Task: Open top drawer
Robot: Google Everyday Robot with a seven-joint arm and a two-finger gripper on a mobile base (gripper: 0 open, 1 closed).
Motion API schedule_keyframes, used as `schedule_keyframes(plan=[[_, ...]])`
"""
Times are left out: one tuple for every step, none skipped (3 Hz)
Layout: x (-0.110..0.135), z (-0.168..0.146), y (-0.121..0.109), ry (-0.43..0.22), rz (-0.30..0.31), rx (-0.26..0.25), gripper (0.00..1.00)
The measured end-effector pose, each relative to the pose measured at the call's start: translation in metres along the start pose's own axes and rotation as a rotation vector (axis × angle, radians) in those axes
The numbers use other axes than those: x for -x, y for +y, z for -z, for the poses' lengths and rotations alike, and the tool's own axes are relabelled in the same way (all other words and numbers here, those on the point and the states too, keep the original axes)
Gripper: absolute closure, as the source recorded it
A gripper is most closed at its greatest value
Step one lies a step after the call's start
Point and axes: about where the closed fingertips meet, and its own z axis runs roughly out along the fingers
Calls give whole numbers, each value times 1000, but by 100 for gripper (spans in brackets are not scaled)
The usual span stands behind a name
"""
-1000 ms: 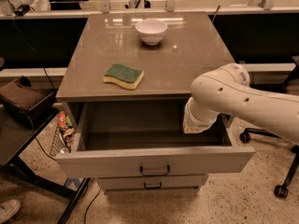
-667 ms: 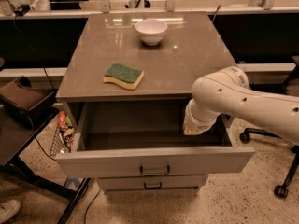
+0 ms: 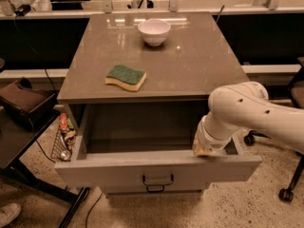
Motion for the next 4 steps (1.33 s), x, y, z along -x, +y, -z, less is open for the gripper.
schedule_keyframes(plan=[[0, 0, 0, 0, 0, 0, 100], [5, 49, 45, 25, 34, 74, 100], [6, 51, 43, 27, 40, 70, 100], [12, 46, 15, 29, 78, 37, 100]])
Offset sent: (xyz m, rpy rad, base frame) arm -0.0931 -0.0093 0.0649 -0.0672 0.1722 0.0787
